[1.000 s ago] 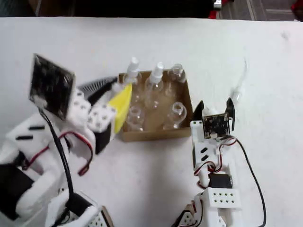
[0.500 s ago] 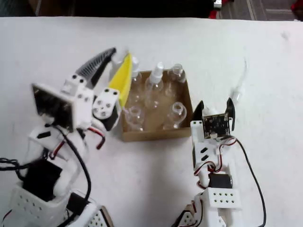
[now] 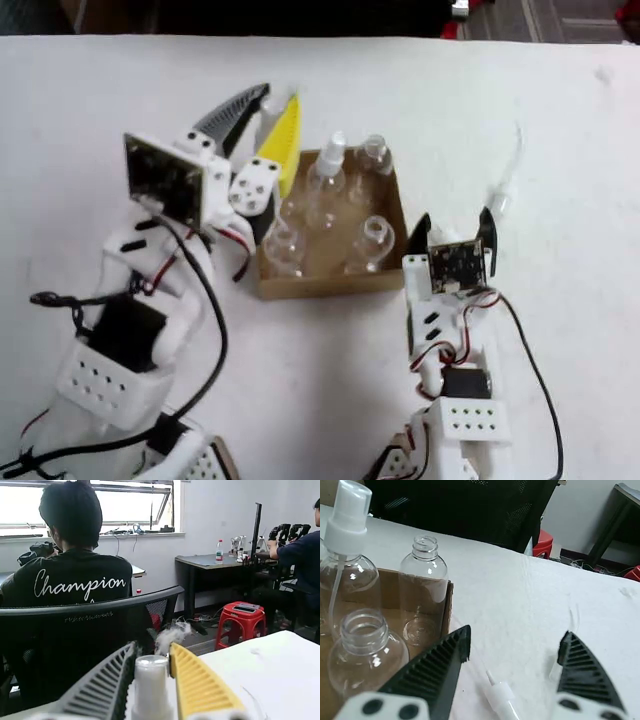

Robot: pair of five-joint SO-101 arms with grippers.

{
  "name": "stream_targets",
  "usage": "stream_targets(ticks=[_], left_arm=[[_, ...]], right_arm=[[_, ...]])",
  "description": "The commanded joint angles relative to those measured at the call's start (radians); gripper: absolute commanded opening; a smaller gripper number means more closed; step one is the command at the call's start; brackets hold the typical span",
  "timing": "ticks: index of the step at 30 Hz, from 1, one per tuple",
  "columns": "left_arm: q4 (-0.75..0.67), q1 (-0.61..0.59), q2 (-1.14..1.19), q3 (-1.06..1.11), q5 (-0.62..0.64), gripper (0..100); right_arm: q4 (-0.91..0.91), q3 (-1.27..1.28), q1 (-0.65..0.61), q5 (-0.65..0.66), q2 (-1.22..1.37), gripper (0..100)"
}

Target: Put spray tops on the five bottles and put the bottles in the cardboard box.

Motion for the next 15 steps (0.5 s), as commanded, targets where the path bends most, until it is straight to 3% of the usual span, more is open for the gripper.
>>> stream_targets(ticks=[1, 11, 15], left_arm=[[-0.034, -0.015, 0.005, 0.026, -0.008, 2], [-0.035, -0.019, 0.007, 0.058, -0.002, 2], [-0.137, -0.016, 0.007, 0.157, -0.008, 2]], right_arm=[[-0.025, 0.008, 0.008, 0.011, -0.007, 26.1], [-0.025, 0.008, 0.008, 0.011, -0.007, 26.1], [-0.025, 0.008, 0.008, 0.011, -0.007, 26.1]])
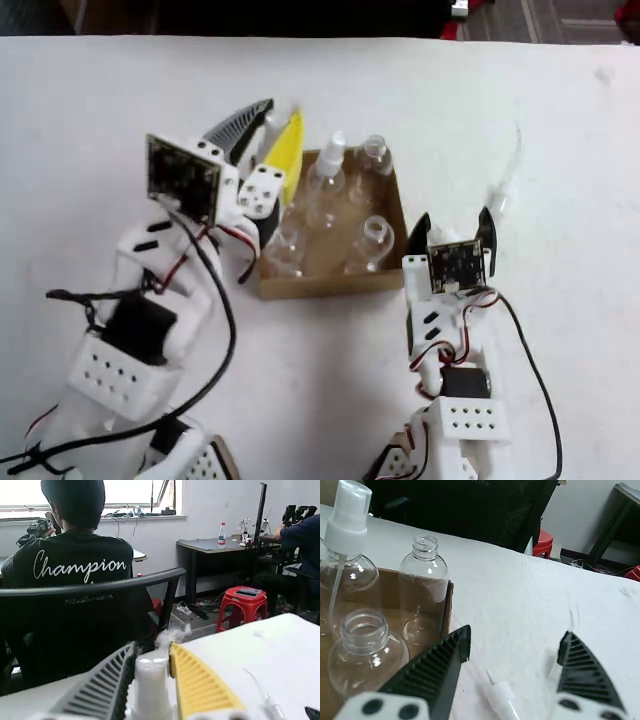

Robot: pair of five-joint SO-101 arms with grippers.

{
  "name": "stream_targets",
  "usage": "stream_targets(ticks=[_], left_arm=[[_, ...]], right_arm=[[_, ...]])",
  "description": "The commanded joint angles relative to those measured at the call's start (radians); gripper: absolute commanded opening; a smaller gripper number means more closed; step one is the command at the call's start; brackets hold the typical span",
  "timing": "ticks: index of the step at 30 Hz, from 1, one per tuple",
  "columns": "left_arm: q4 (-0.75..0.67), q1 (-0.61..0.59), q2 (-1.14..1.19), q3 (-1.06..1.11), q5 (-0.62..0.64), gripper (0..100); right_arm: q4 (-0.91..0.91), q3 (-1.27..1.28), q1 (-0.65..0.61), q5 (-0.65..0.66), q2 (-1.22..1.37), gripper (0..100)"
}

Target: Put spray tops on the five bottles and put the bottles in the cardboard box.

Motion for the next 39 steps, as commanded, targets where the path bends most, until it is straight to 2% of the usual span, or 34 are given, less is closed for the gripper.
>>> stream_targets(ticks=[1, 5, 19, 23, 26, 30, 36, 39], left_arm=[[-0.158, -0.013, 0.002, 0.098, -0.008, 2], [-0.273, -0.01, -0.005, 0.193, -0.005, 2], [-0.27, -0.007, -0.013, 0.183, 0.002, 2], [-0.253, -0.007, -0.108, 0.117, 0.002, 2], [-0.219, 0.025, -0.162, 0.072, 0.002, 2], [-0.221, 0.071, -0.108, 0.057, 0.023, 2], [-0.212, 0.027, -0.099, -0.037, 0.021, 2], [-0.152, 0.002, -0.117, -0.052, 0.021, 2]], right_arm=[[-0.025, 0.008, 0.008, 0.011, -0.007, 26.1], [-0.025, 0.008, 0.008, 0.011, -0.007, 26.1], [-0.025, 0.008, 0.008, 0.011, -0.007, 26.1], [-0.025, 0.008, 0.008, 0.011, -0.007, 26.1], [-0.025, 0.008, 0.008, 0.011, -0.007, 26.1], [-0.025, 0.008, 0.008, 0.011, -0.007, 26.1], [-0.025, 0.008, 0.008, 0.011, -0.007, 26.1], [-0.025, 0.008, 0.008, 0.011, -0.007, 26.1]])
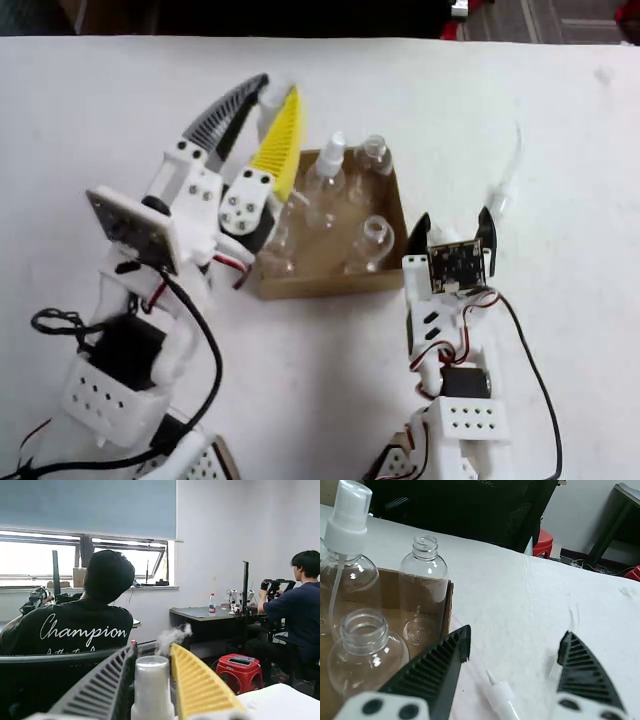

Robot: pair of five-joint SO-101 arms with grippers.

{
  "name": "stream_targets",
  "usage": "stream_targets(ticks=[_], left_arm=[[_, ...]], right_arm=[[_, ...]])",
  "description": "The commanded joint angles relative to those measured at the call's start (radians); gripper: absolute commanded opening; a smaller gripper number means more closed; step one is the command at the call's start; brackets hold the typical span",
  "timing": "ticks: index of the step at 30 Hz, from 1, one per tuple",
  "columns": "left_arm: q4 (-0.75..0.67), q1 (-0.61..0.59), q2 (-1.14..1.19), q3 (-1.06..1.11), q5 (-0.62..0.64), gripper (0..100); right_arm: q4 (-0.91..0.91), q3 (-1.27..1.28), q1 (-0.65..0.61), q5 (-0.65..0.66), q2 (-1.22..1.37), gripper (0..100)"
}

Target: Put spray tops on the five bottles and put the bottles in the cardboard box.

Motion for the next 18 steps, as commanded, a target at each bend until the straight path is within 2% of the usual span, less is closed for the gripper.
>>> stream_targets(ticks=[1, 4, 18], left_arm=[[0.094, -0.038, -0.021, -0.064, 0.009, 2], [0.133, -0.056, -0.021, -0.04, 0.009, 2], [0.133, -0.081, -0.021, 0.066, 0.009, 2]], right_arm=[[-0.025, 0.008, 0.008, 0.011, -0.007, 26.1], [-0.025, 0.008, 0.008, 0.011, -0.007, 26.1], [-0.025, 0.008, 0.008, 0.011, -0.007, 26.1]])
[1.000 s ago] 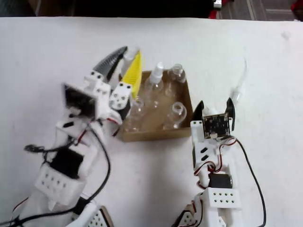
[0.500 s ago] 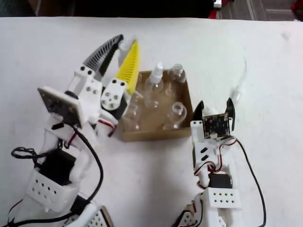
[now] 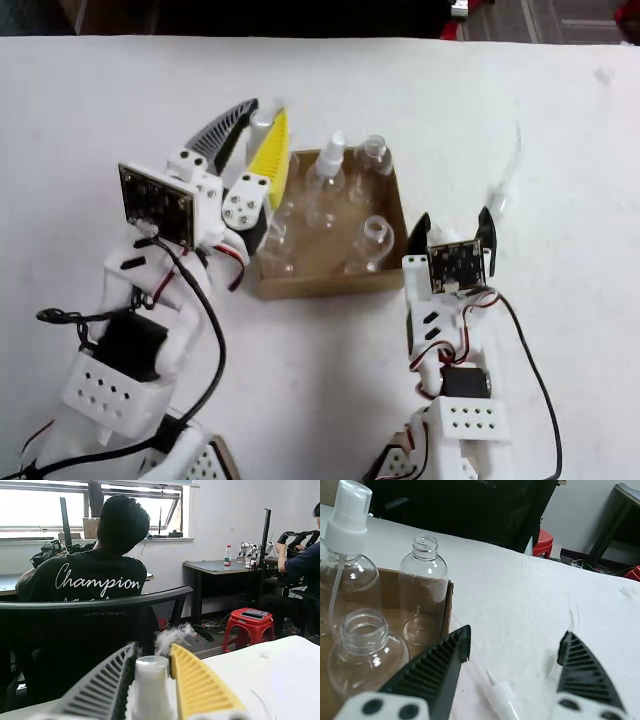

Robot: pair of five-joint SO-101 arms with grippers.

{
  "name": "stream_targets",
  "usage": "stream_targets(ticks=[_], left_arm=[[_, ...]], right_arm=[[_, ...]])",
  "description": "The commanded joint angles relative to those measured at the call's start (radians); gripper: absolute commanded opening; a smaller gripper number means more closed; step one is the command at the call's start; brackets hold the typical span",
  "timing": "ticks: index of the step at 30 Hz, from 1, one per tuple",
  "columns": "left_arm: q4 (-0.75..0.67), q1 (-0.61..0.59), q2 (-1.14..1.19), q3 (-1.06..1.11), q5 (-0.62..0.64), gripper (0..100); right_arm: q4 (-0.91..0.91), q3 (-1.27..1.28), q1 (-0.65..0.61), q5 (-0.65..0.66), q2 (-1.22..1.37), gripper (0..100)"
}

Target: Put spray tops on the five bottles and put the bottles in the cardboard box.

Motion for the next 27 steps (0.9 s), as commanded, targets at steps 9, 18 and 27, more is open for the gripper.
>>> stream_targets(ticks=[9, 18, 27], left_arm=[[0.003, -0.013, -0.016, -0.008, 0.009, 2], [-0.028, -0.045, -0.016, 0.012, 0.009, 2], [-0.167, -0.035, -0.018, 0.141, 0.011, 2]], right_arm=[[-0.025, 0.008, 0.008, 0.011, -0.007, 26.1], [-0.025, 0.008, 0.008, 0.011, -0.007, 26.1], [-0.025, 0.008, 0.008, 0.011, -0.007, 26.1]])
